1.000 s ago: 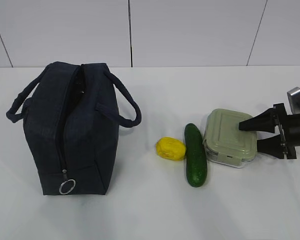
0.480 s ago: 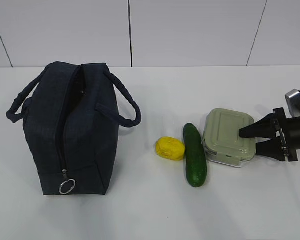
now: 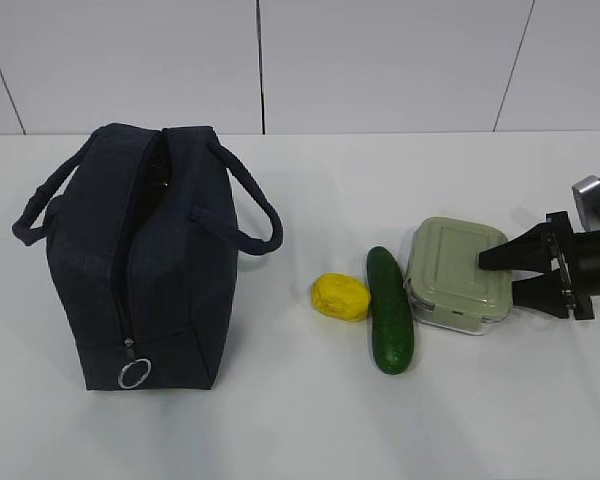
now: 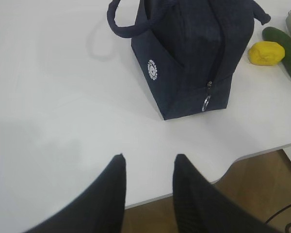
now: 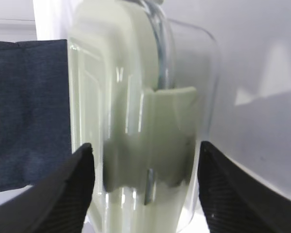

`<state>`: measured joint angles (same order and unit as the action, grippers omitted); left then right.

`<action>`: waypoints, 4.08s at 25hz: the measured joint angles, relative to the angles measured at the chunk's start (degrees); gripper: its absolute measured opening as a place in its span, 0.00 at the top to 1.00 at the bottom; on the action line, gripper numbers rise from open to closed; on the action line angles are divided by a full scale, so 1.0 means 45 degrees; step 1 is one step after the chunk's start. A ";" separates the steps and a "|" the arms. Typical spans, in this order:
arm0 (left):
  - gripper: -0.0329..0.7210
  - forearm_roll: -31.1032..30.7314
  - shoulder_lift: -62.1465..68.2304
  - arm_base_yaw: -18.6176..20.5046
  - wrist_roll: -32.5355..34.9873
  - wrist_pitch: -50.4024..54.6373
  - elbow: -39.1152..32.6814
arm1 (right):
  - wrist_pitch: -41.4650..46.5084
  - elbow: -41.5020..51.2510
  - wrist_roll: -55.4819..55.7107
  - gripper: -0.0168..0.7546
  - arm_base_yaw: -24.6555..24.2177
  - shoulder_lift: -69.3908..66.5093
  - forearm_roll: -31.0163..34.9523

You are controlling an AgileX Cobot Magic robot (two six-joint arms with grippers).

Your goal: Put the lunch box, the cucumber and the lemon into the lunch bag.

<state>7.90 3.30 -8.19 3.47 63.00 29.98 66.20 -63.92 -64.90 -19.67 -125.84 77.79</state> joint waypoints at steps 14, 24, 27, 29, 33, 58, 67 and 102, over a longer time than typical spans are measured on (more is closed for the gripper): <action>0.64 0.0000 0.0000 0.0000 0.0000 0.0000 0.0000 | 0.0000 0.0000 -0.0027 0.33 0.0000 -0.0163 0.0185; 0.64 0.0000 0.0000 0.0000 -0.0020 0.0000 0.0000 | -0.0043 0.0000 -0.0027 0.33 0.0000 -0.0163 0.0215; 0.64 0.0000 0.0000 0.0000 -0.0020 0.0000 0.0000 | -0.0043 0.0000 -0.0027 0.33 0.0000 -0.0163 0.0224; 0.64 0.0000 0.0000 0.0000 -0.0028 0.0000 0.0000 | -0.0043 0.0000 -0.0027 0.33 0.0000 -0.0182 0.0224; 0.64 0.0000 0.0000 0.0000 -0.0028 0.0000 0.0000 | -0.0043 0.0000 -0.0027 0.34 0.0000 -0.0182 0.0224; 0.64 0.0000 0.0000 0.0000 -0.0028 0.0000 0.0000 | 0.0061 -0.0013 -0.0027 0.46 0.0000 -0.0182 0.0294; 0.64 0.0000 0.0000 0.0000 -0.0028 0.0000 0.0000 | 0.0061 -0.0013 -0.0027 0.46 0.0000 -0.0182 0.0294; 0.64 0.0000 0.0000 0.0000 -0.0049 0.0000 0.0000 | 0.0061 -0.0013 -0.0027 0.48 0.0008 -0.0182 0.0294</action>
<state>7.90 3.30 -8.19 3.25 63.00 29.98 66.47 -63.98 -65.02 -19.64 -126.66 79.11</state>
